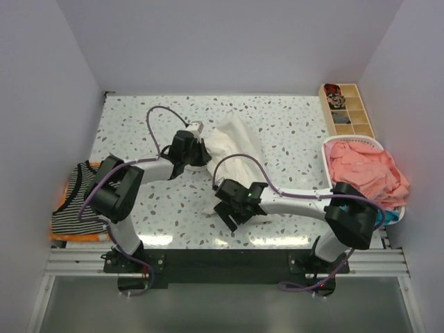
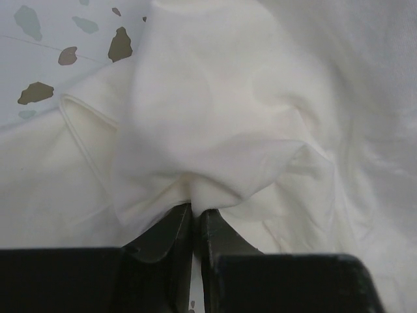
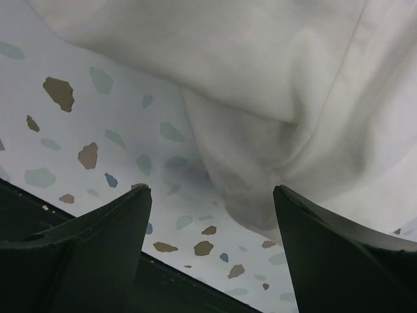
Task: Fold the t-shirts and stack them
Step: Flatten out the tshirt
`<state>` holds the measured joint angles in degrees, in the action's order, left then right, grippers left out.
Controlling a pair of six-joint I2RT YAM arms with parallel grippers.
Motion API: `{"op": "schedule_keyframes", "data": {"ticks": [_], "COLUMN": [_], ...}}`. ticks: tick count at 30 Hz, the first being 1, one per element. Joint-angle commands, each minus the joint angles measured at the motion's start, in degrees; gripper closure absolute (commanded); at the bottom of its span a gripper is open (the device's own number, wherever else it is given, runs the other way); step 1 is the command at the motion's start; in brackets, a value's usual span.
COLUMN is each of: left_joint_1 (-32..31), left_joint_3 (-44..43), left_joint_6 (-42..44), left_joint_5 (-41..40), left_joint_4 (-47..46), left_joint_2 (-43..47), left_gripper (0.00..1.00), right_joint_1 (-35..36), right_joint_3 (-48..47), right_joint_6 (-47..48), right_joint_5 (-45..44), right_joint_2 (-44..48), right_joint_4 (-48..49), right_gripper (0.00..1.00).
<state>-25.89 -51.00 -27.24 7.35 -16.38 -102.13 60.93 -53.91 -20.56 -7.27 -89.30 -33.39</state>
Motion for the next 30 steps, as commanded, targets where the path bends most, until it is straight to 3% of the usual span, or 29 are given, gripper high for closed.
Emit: {"op": "schedule_keyframes", "data": {"ticks": [1,8,10,12,17,22,27,30], "left_joint_1": [-0.1,-0.1,-0.1,-0.1,-0.1,-0.1,0.0,0.0], "left_joint_3": [-0.6,-0.3,-0.2,-0.1,-0.1,-2.6,-8.7,-12.5], "left_joint_6": [2.0,2.5,2.5,2.7,4.6,7.1,10.4,11.9], "left_joint_5": [-1.2,-1.6,-1.7,-1.8,-3.3,-5.9,-11.6,-15.3], "left_joint_4": [0.1,0.6,0.7,1.0,3.9,12.2,24.8,31.0], "left_joint_2": [2.5,3.2,3.3,3.7,7.4,16.0,27.1,33.0], "left_gripper": [0.92,0.93,0.99,1.00,1.00,1.00,1.00,1.00], "right_joint_1": [2.0,2.0,1.9,2.0,2.1,2.0,2.0,2.0], "right_joint_3": [-3.6,-3.0,-3.1,-3.3,-6.2,-17.7,-30.4,-33.4], "right_joint_6": [-0.3,-2.4,-2.6,-3.6,-3.4,0.8,4.3,6.0], "right_joint_5": [-12.3,-20.8,-21.5,-23.1,-27.6,-31.2,-38.8,-43.4], "right_joint_2": [-3.5,-8.8,-9.4,-8.8,1.5,18.8,22.8,23.7], "right_joint_4": [-1.4,-3.4,-3.4,-4.1,-9.0,-13.6,-19.3,-19.8], "right_gripper": [0.20,0.26,0.54,1.00,1.00,1.00,1.00,1.00]}}
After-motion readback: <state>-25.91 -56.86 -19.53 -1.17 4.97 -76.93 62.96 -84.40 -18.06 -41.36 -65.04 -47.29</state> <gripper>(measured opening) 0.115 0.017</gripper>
